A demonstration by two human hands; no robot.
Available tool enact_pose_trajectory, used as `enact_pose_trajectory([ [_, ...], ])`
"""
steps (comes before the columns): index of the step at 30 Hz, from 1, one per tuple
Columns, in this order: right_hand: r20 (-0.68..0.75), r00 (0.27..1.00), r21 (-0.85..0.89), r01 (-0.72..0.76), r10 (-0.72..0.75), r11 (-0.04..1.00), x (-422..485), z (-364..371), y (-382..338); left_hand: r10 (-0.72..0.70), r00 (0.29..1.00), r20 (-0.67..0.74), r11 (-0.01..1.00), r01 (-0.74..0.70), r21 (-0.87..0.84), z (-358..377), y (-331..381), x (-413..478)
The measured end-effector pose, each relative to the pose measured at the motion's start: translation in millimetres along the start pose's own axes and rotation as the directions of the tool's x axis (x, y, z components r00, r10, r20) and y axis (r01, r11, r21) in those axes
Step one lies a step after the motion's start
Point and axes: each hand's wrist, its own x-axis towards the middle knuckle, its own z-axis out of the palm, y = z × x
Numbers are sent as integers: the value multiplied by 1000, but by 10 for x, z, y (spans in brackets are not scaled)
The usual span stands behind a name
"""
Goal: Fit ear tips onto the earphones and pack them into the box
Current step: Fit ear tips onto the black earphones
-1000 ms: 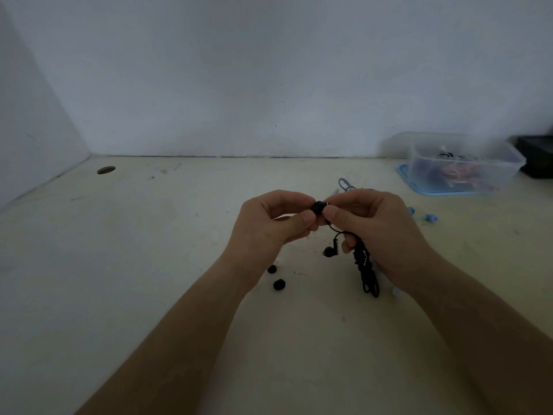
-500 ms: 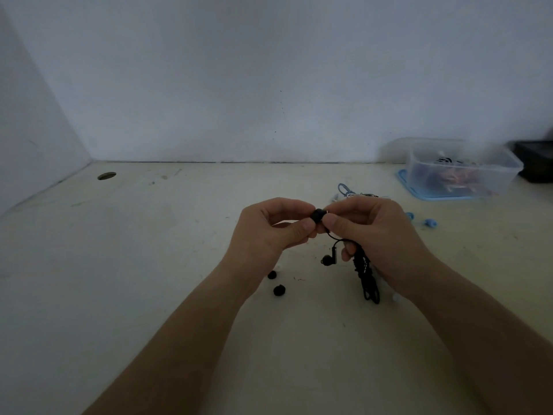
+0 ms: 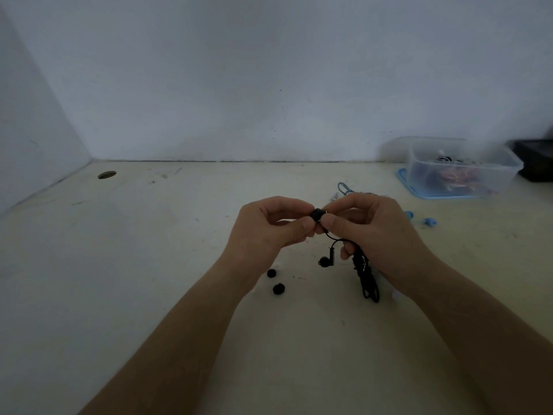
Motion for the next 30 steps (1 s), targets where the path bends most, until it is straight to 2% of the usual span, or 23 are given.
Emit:
enact_pose_trajectory([
  [4,9,1000,4,-8,8,1000,-8,19,-7,-18,1000,4,1000,18,26,-16,22,3],
  [12,147,984,-9,-99,99,995,-41,85,-32,6,1000,-9,989,-4,146,-29,52,-4],
  [16,129,980,91,-162,149,983,-31,82,-36,45,999,-2,968,-43,246,-61,69,6],
  [17,127,977,130,-185,169,974,-28,84,-44,68,998,-3,938,-63,342,-93,71,14],
  [19,115,971,205,-230,210,951,-18,79,-49,93,995,31,792,-93,604,-196,69,26],
  [21,105,964,257,-264,245,930,-15,70,-50,28,996,82,627,-81,775,-303,60,5],
  [22,103,962,271,-272,253,923,-14,65,-51,-16,995,101,581,-74,811,-350,53,-15],
  [26,112,959,327,-283,260,902,-22,67,-70,-132,982,137,533,-47,845,-447,68,-116],
  [30,160,937,382,-348,310,856,0,78,-95,-161,977,137,529,-32,848,-428,90,-141],
])
